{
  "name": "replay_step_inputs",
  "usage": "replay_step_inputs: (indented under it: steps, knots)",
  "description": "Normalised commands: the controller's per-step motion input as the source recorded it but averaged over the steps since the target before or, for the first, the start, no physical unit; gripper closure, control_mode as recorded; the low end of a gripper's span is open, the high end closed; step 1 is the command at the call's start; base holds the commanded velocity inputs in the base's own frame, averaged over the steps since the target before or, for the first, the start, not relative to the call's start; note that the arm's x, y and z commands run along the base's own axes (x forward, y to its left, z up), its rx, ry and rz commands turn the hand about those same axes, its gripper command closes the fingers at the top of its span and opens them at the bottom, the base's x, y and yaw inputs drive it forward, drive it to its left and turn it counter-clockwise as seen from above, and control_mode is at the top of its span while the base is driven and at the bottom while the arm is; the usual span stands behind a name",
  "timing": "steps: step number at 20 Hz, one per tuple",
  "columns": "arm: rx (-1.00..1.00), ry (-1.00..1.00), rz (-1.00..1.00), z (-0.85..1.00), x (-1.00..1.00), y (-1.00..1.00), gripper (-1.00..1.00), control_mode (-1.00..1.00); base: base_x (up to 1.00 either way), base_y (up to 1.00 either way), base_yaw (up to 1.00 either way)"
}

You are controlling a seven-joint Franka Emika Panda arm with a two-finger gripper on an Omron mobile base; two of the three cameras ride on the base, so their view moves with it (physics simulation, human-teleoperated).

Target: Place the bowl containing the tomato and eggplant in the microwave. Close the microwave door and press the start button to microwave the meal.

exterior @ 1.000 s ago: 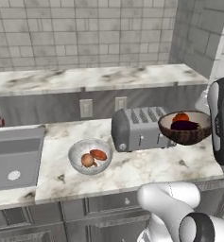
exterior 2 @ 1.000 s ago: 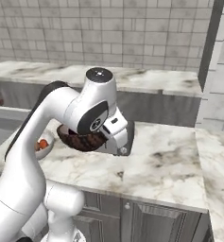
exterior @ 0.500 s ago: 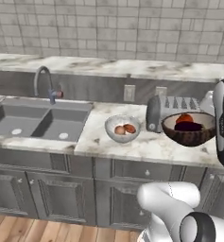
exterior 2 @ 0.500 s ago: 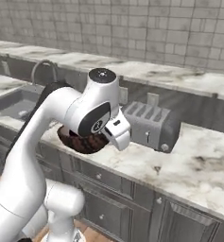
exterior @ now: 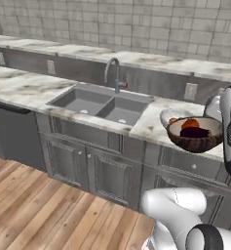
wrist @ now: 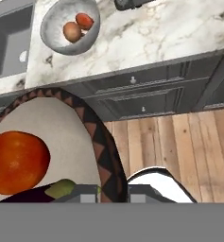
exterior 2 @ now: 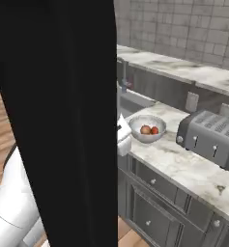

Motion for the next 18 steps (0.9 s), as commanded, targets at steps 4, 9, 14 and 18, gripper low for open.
replay_step_inputs:
  steps: [4, 9, 14, 18]
  knots:
    - [0.0, 0.0, 0.0, 0.0, 0.0, 0.0, 1.0, 1.0, 0.23, 0.43, 0.56]
    - [0.0, 0.0, 0.0, 0.0, 0.0, 0.0, 1.0, 1.0, 0.36, 0.47, 0.63]
    - [0.0, 0.0, 0.0, 0.0, 0.0, 0.0, 1.0, 1.0, 0.3, 0.37, 0.72]
    - [0.0, 0.0, 0.0, 0.0, 0.0, 0.0, 1.0, 1.0, 0.23, 0.31, 0.76]
